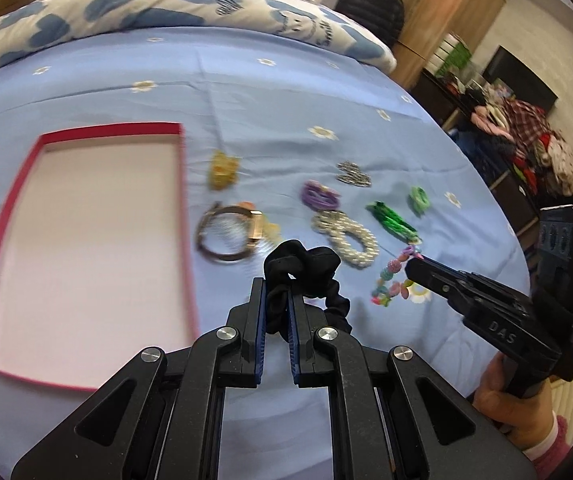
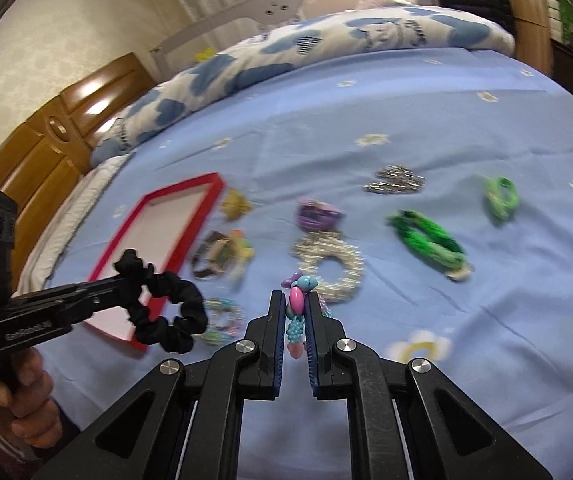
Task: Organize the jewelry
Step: 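Carry both items into the red box and open both tools to release them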
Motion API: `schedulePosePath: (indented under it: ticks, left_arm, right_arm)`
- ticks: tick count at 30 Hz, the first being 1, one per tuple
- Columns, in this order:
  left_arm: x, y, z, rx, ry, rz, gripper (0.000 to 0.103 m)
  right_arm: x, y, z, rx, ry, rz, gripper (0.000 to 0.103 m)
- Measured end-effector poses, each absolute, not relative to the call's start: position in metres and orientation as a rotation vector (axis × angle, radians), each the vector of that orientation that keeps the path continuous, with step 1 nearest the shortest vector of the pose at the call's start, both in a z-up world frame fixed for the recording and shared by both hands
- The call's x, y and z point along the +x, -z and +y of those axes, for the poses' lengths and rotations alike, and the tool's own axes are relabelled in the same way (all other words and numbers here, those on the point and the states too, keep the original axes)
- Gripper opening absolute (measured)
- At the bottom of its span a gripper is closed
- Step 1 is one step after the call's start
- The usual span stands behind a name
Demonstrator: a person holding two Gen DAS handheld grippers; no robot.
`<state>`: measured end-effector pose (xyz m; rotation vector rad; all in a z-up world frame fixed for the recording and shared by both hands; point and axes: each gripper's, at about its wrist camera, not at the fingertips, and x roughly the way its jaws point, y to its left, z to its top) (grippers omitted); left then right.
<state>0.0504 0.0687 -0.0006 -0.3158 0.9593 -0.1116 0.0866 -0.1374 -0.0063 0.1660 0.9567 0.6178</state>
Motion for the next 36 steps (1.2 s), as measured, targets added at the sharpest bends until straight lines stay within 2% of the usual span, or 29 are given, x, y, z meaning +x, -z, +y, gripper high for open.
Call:
schedulePosePath:
  ticks: [17,27,36]
  left_arm:
    - [0.015,0.010,0.175,-0.430,-0.106,0.920,0.008]
    - [0.003,0.039,0.225,-0.485,-0.225,0.953,0.008]
    - [0.009,0.064,0.235,-0.477,-0.272,1.014,0.008]
  right_arm:
    - [0.064,-0.020,-0.005,0.099,-0.904,0.937,0.009]
    - [0.053,0.002,0.070,0.080,-1.026,1.003,0.009]
    - [0.066,0.043,0.072,0.028,-0.945,1.113,0.009]
